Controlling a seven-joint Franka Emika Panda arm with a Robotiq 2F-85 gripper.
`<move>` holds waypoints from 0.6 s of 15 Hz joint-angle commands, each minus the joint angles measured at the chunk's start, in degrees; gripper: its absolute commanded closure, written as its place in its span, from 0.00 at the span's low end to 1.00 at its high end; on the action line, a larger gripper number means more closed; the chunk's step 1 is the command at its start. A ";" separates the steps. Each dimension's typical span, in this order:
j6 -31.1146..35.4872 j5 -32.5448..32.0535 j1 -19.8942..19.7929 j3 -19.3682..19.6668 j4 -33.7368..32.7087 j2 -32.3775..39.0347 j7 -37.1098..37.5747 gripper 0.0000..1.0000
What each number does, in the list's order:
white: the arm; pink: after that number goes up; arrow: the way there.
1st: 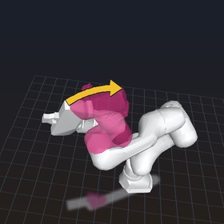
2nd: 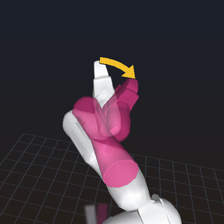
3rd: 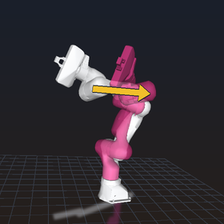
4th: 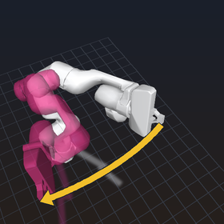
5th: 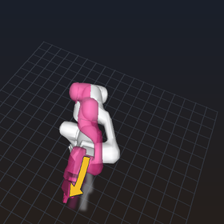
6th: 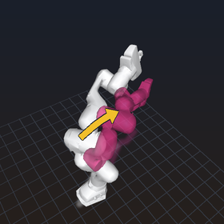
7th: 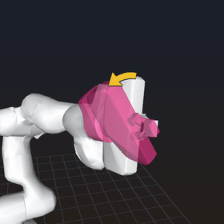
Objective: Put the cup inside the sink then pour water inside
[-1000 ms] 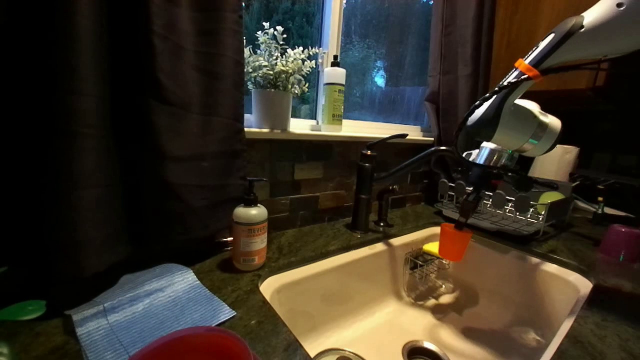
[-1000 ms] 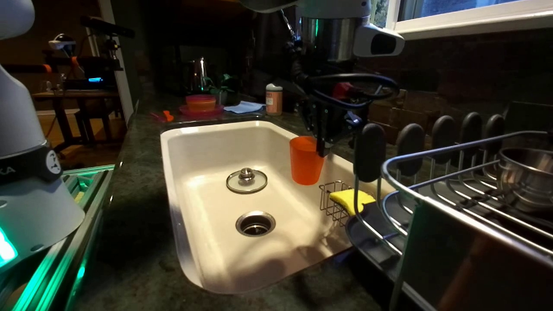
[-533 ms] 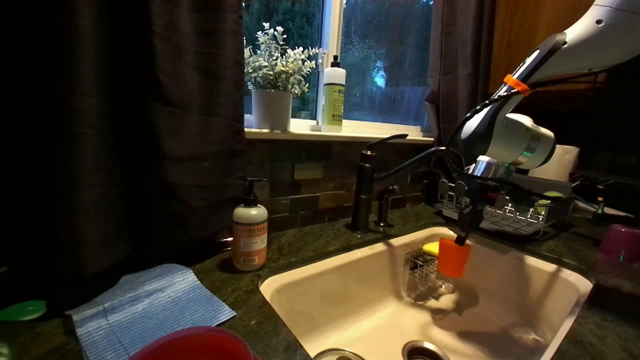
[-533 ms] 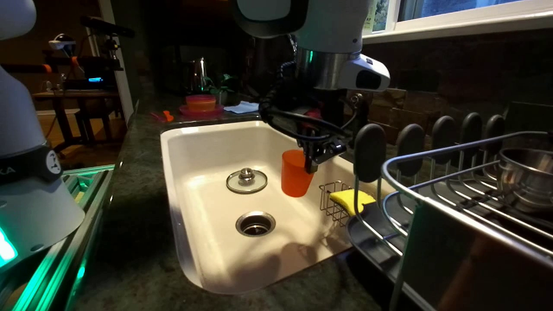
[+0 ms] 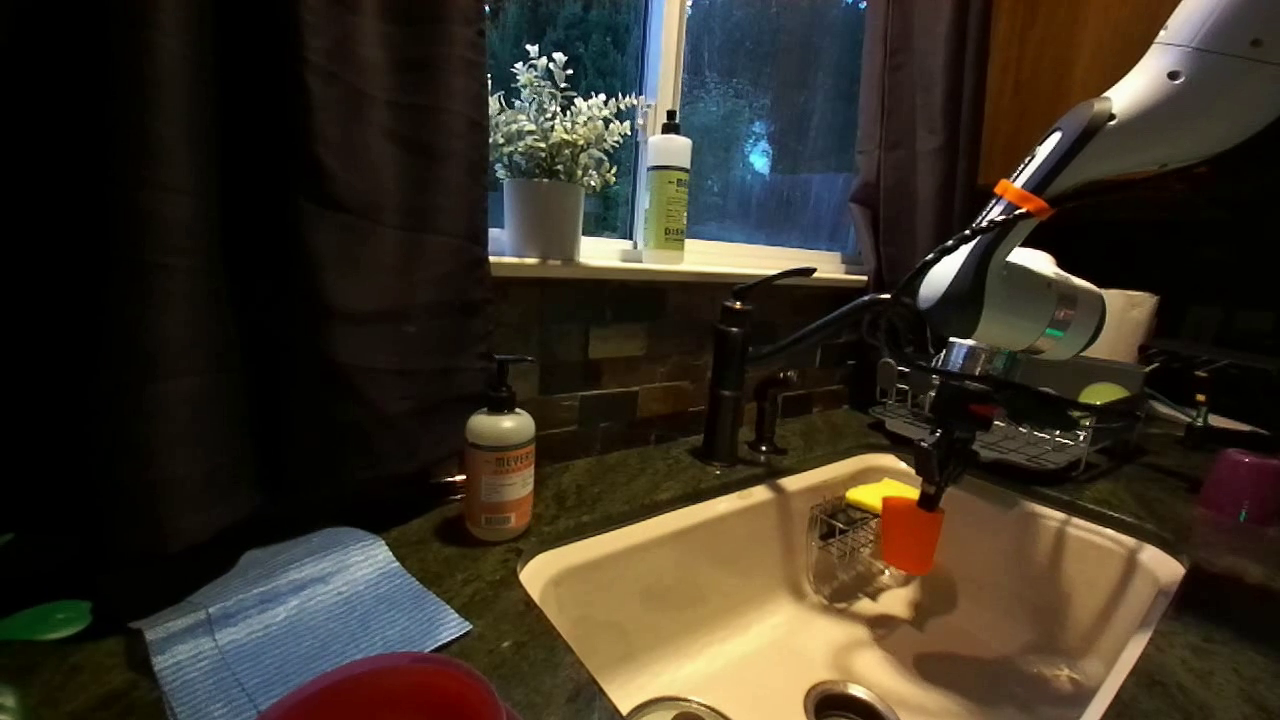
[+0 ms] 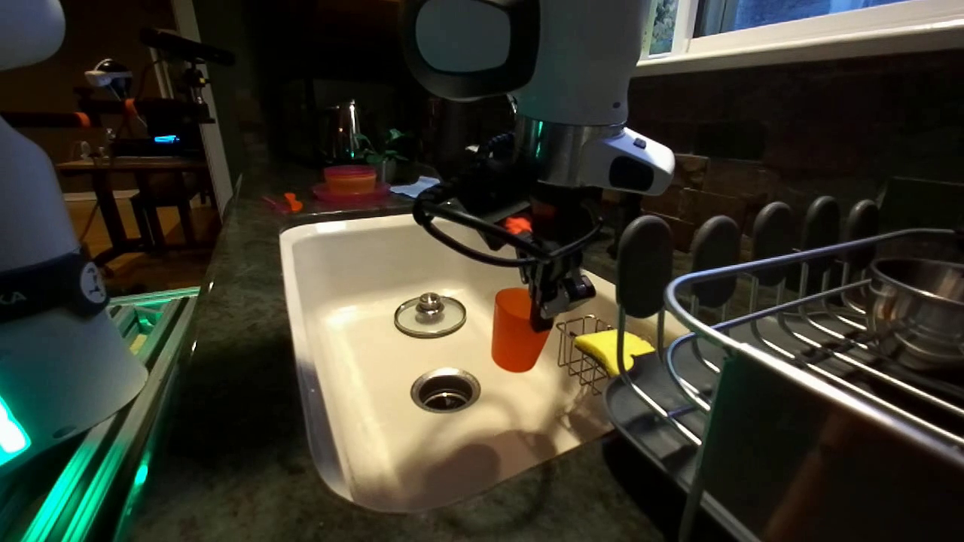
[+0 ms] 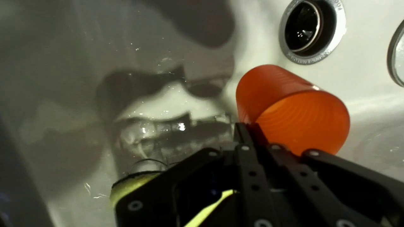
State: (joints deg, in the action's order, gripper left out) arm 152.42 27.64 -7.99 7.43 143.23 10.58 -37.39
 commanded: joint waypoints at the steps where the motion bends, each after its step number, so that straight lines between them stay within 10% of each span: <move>1: 4.70 -6.14 -1.29 -1.25 -0.13 2.67 4.16 0.99; 9: 6.67 -10.05 -5.41 -4.97 0.08 2.69 2.38 0.96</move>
State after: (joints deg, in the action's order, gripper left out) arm 159.08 18.79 -11.69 4.05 143.27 13.38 -35.97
